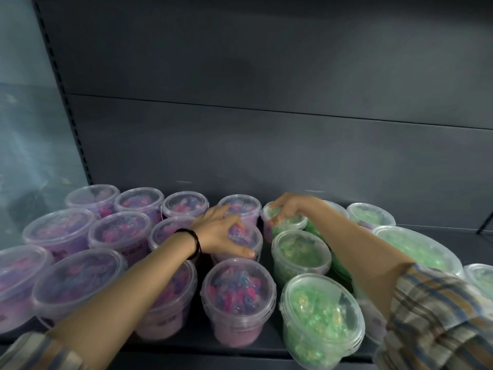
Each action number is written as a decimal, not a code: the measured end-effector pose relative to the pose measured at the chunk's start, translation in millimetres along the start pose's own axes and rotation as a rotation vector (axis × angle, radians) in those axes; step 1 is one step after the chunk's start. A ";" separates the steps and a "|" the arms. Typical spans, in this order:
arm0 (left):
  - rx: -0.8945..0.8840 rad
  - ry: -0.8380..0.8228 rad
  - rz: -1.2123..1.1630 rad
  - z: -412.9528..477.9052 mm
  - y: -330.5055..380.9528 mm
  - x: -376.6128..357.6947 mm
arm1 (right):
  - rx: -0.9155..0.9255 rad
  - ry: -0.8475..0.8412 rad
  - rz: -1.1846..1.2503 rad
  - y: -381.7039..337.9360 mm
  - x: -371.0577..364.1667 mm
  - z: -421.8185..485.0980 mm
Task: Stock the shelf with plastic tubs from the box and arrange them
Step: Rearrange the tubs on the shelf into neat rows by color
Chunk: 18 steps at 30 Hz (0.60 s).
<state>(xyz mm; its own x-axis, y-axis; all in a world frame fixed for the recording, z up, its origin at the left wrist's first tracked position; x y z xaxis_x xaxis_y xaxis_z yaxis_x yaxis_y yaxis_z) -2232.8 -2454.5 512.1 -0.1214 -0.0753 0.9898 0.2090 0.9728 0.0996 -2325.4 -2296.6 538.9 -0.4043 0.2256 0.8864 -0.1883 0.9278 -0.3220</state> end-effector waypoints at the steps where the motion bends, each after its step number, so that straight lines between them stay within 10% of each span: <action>1: -0.020 -0.009 -0.007 2.4 1.2 0.9 | 0.001 -0.010 -0.001 -0.4 0.0 1.8; 18: -0.091 -0.013 0.018 7.8 -1.5 5.7 | 0.065 -0.117 -0.036 12.1 4.7 19.3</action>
<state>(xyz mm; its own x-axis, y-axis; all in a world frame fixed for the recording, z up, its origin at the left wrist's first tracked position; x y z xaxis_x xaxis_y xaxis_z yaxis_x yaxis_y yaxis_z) -2241.4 -2454.6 516.8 -0.1297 -0.0548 0.9900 0.2986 0.9500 0.0917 -2346.9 -2290.0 532.7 -0.4969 0.1532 0.8542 -0.2604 0.9126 -0.3151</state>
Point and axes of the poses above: each hand's wrist, its own z-axis towards the middle knuckle, its own x-axis out of the back of the hand, y = z × x, the point moved 8 cm from there along z, towards the middle knuckle, and after that the axes turned 8 degrees about z, right-handed, at the moved point
